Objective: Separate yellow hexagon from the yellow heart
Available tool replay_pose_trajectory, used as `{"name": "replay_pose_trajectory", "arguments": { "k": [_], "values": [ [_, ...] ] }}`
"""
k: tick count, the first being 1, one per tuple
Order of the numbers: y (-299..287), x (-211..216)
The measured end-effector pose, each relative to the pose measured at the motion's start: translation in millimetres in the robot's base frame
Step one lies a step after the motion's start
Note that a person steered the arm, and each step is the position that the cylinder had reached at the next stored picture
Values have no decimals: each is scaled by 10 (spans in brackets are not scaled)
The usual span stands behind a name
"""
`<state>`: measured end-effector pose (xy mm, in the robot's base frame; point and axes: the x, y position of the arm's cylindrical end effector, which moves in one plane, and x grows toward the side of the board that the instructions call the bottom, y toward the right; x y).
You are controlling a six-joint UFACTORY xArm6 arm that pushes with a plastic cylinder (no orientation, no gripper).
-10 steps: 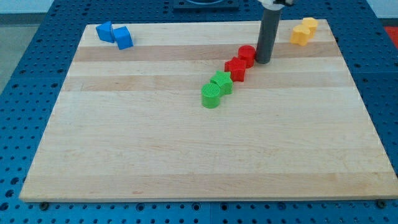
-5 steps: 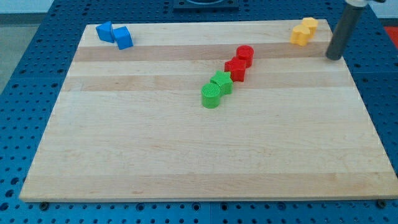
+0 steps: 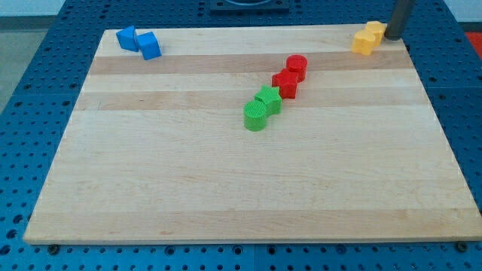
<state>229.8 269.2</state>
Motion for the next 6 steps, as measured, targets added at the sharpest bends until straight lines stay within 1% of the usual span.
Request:
{"name": "replay_pose_trajectory", "arguments": {
  "k": [2, 3, 4, 5, 6],
  "values": [
    [-624, 0],
    [-820, -10],
    [-779, -58],
    [-533, -145],
    [-467, -287]
  ]
}}
